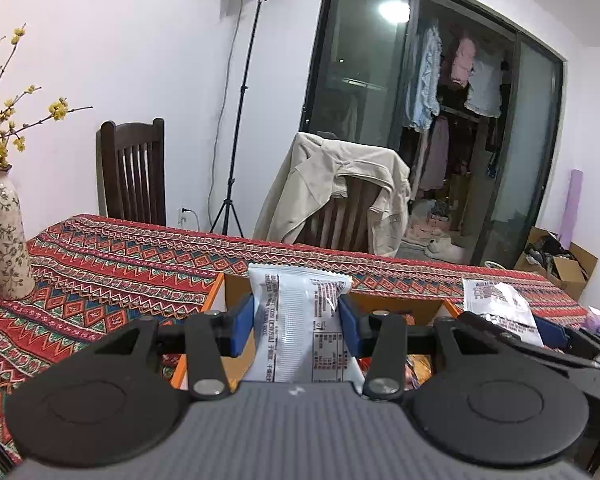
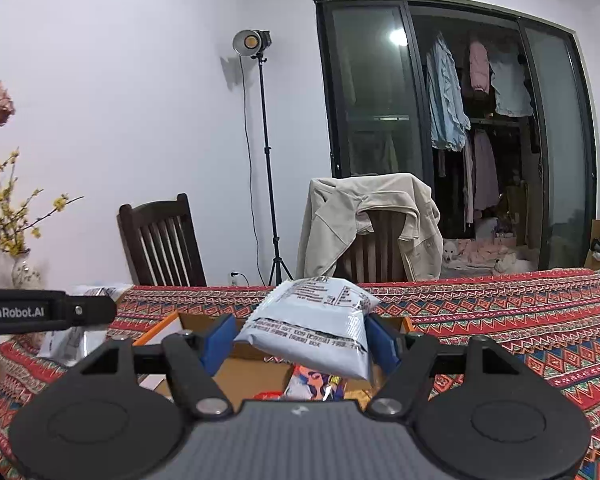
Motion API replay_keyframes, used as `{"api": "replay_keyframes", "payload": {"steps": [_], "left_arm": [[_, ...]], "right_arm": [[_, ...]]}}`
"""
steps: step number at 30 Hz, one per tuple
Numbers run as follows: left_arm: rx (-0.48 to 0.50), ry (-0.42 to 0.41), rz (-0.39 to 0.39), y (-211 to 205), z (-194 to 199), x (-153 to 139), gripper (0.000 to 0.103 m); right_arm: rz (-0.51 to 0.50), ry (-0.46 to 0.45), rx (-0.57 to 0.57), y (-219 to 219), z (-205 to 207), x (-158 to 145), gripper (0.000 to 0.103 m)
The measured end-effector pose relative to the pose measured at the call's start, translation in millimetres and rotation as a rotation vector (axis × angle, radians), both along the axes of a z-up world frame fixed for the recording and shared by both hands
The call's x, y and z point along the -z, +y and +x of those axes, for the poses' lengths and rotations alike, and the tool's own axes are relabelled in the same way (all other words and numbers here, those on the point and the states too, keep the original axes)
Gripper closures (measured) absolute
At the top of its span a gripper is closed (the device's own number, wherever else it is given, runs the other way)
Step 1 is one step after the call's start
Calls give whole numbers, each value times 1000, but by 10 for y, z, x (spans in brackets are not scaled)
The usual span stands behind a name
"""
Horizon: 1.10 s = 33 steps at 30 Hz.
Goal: Organize snacks
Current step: 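Carry the white packet into the box and open right gripper while left gripper releases its packet there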
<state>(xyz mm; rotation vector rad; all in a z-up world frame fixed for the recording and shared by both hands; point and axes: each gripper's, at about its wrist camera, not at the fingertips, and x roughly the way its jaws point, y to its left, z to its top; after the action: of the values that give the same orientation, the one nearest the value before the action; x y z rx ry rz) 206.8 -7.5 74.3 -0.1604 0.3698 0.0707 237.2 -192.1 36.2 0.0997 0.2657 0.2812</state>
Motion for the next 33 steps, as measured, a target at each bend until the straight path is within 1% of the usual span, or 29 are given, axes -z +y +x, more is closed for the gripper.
{"api": "replay_keyframes", "payload": {"steps": [3, 6, 8, 10, 14, 19, 20, 21, 23, 24, 25, 26, 27, 28, 29, 30, 33], "left_arm": [[-33, 9, -10, 30, 210, 48, 57], [-71, 8, -8, 65, 380, 153, 57], [-75, 24, -12, 109, 458, 263, 57], [-73, 58, -2, 127, 535, 370, 57], [-68, 92, 9, 137, 583, 480, 57], [-60, 103, 18, 115, 573, 549, 56], [-60, 102, 16, 118, 564, 556, 56], [-62, 98, 13, 126, 571, 561, 55], [-60, 93, 11, 127, 554, 557, 45], [-64, 90, 5, 134, 542, 558, 27], [-72, 82, 3, 131, 522, 553, 13], [-82, 71, 6, 127, 504, 545, 8], [-88, 59, 8, 127, 480, 533, 0], [-88, 47, 3, 134, 459, 522, 0], [-85, 38, -7, 144, 440, 508, 0], [-81, 35, -15, 153, 429, 504, 0], [-81, 35, -21, 172, 427, 491, 0]], "right_arm": [[14, 8, 13, 3, 170, 54, 33], [21, 17, 26, -11, 300, 169, 33], [33, 33, 21, -34, 347, 266, 33], [26, 59, 10, -34, 400, 354, 33], [24, 88, -15, 1, 449, 422, 33], [15, 103, -12, 26, 478, 433, 33], [13, 104, -8, 23, 476, 434, 32], [14, 107, -9, 17, 482, 435, 29], [11, 111, -4, 18, 471, 449, 24], [4, 112, -3, 22, 461, 453, 22], [2, 113, -3, 18, 451, 454, 21], [2, 113, -2, 18, 446, 459, 17], [1, 113, -1, 20, 436, 464, 10], [0, 112, 0, 17, 429, 466, 8], [-1, 110, 4, 16, 423, 466, 2], [0, 108, 10, 10, 414, 464, 0], [5, 111, 14, -4, 399, 472, 0]]}}
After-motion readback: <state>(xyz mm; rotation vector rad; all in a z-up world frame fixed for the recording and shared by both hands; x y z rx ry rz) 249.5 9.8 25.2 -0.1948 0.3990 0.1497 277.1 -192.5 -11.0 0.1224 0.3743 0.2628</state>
